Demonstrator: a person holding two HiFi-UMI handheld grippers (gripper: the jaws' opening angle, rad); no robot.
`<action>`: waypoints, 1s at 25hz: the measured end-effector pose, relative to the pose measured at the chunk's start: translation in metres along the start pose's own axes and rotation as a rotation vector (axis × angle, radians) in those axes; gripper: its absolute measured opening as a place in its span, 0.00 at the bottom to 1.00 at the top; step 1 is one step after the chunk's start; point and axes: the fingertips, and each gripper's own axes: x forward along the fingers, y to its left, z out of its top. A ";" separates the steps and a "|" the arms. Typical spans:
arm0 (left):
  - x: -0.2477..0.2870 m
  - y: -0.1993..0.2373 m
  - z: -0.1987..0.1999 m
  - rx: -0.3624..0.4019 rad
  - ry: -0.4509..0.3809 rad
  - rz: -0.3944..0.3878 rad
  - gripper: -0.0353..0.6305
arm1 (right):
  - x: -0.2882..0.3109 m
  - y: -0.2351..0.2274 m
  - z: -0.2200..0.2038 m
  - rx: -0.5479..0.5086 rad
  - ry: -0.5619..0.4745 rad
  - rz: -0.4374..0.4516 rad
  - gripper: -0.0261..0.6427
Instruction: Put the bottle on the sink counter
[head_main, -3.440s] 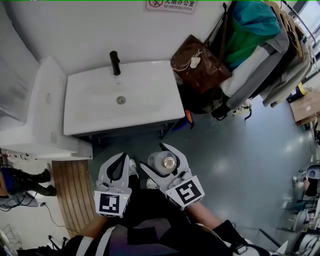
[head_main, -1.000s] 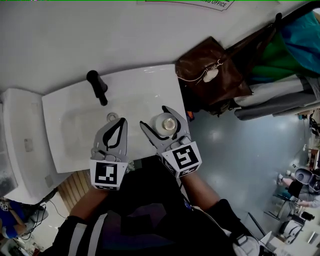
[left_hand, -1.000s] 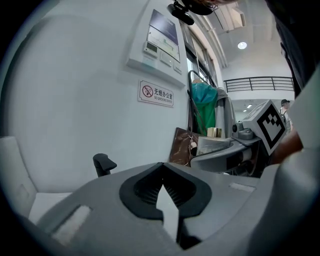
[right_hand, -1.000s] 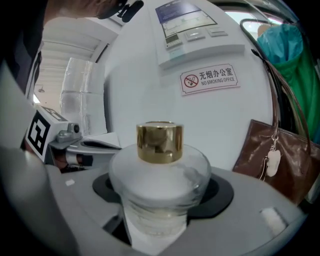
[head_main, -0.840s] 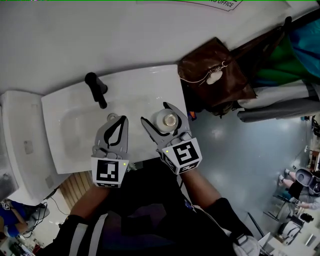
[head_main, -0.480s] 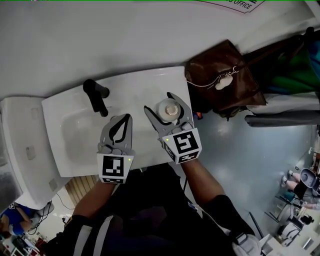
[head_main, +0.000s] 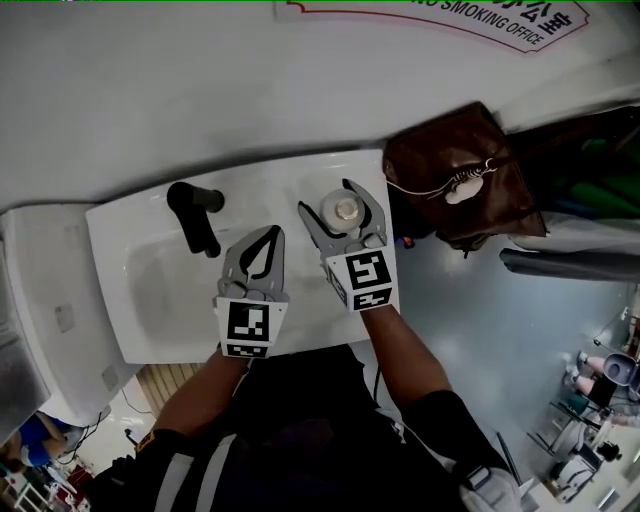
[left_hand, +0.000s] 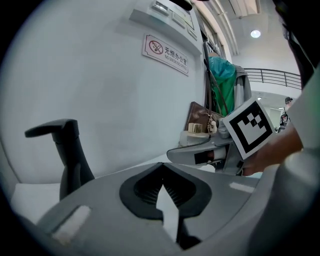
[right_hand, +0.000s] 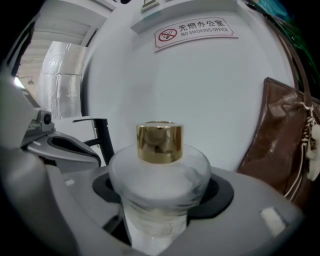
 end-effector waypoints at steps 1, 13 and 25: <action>0.004 0.001 -0.001 -0.004 0.005 0.001 0.05 | 0.004 -0.002 -0.002 -0.001 0.002 -0.002 0.54; 0.028 0.013 -0.014 -0.026 0.051 0.032 0.05 | 0.036 -0.024 -0.009 -0.002 0.022 -0.031 0.54; 0.046 0.012 -0.015 -0.031 0.069 0.020 0.05 | 0.053 -0.032 -0.017 -0.015 0.041 -0.042 0.54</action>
